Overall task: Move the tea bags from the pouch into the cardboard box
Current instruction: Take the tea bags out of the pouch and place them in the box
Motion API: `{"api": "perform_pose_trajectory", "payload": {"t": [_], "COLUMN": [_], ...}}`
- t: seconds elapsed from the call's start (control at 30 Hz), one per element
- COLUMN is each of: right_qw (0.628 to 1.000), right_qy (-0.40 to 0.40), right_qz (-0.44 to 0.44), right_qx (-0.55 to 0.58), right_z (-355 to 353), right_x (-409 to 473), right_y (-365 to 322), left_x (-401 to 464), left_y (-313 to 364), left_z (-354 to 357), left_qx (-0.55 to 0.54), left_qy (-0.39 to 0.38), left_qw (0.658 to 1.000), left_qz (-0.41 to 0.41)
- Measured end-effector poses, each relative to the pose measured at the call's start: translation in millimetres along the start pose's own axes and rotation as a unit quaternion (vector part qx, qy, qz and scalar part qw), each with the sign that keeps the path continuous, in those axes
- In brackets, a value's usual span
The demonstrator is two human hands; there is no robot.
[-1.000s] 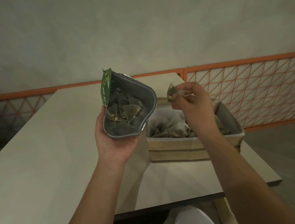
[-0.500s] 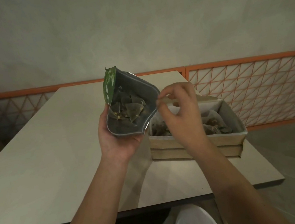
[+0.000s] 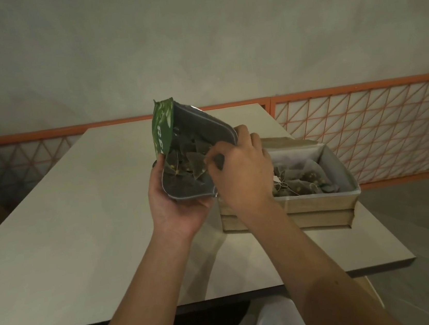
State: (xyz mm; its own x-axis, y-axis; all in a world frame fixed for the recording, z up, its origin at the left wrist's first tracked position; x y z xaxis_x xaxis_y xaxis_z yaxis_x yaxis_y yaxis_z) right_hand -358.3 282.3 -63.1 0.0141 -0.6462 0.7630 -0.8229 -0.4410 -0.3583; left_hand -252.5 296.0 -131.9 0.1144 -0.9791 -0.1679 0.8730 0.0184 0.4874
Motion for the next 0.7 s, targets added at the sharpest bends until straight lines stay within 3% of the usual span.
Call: {"api": "perform_pose_trajectory", "payload": {"t": [0.17, 0.4, 0.5, 0.7], "right_qw": [0.981, 0.907, 0.906, 0.940], "right_qy": [0.052, 0.059, 0.051, -0.009], "right_qz": [0.020, 0.186, 0.212, 0.216], "right_qx": [0.187, 0.373, 0.364, 0.263], "right_z": [-23.2, -63.2, -60.0, -28.7], "right_x": [6.0, 14.3, 13.0, 3.0], "right_y": [12.8, 56.5, 77.2, 99.4], "left_x": [0.6, 7.4, 7.2, 4.3], "left_y": [3.3, 7.8, 6.9, 5.9], "left_z": [4.9, 2.5, 0.5, 5.2], "left_qx": [-0.015, -0.044, -0.056, -0.051], "left_qy": [-0.033, -0.053, -0.053, -0.065], "left_qw": [0.999, 0.998, 0.997, 0.996], "left_qz": [-0.006, -0.012, -0.017, -0.016]}}
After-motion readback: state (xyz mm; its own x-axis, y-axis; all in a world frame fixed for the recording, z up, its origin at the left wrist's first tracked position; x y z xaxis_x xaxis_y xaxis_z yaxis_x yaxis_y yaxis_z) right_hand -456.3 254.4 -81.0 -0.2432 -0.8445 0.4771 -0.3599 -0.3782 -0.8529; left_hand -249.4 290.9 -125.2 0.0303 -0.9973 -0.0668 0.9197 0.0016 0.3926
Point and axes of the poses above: each hand's wrist, its own x-axis towards the middle knuckle, its own z-axis out of the palm, y = z × x, the point moved 6 cm from there along x, towards the middle knuckle, and after that the axes turned 6 degrees about y, right-handed, at the moved point
